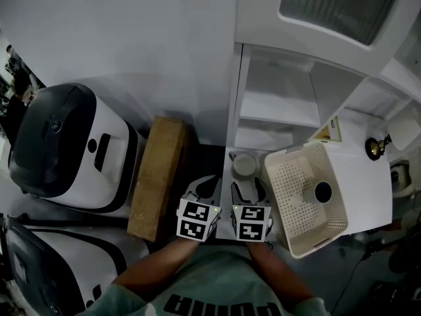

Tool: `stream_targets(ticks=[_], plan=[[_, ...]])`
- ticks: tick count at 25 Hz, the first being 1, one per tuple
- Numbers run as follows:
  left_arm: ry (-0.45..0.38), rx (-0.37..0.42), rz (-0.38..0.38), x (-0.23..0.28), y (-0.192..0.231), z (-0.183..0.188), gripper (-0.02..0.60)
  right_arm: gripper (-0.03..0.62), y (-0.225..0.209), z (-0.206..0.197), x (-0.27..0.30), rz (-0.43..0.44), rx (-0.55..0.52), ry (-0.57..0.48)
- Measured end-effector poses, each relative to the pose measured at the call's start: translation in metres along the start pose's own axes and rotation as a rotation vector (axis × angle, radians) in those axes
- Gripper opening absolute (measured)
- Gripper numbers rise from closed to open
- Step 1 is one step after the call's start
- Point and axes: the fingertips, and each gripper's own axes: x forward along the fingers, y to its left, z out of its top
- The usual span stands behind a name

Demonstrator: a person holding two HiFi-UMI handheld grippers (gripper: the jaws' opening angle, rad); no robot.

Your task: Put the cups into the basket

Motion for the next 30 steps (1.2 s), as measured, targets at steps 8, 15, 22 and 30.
stream_targets(ticks=[8, 15, 22, 30], plan=[[0.039, 0.011, -0.008, 0.026, 0.023, -0.012, 0.006, 0.305, -0.012, -0.013, 0.038, -0.091, 0.023, 0.027], [0.058, 0.031, -0.023, 0.041, 0.033, -0.014, 0.006, 0.367, -0.016, -0.020, 0.060, -0.114, 0.046, 0.043], [0.069, 0.056, -0.044, 0.055, 0.033, -0.017, 0.006, 0.377, -0.021, -0.024, 0.073, -0.145, 0.068, 0.055], [0.087, 0.053, -0.049, 0.064, 0.039, -0.023, 0.006, 0.382, -0.023, -0.026, 0.085, -0.157, 0.061, 0.064]])
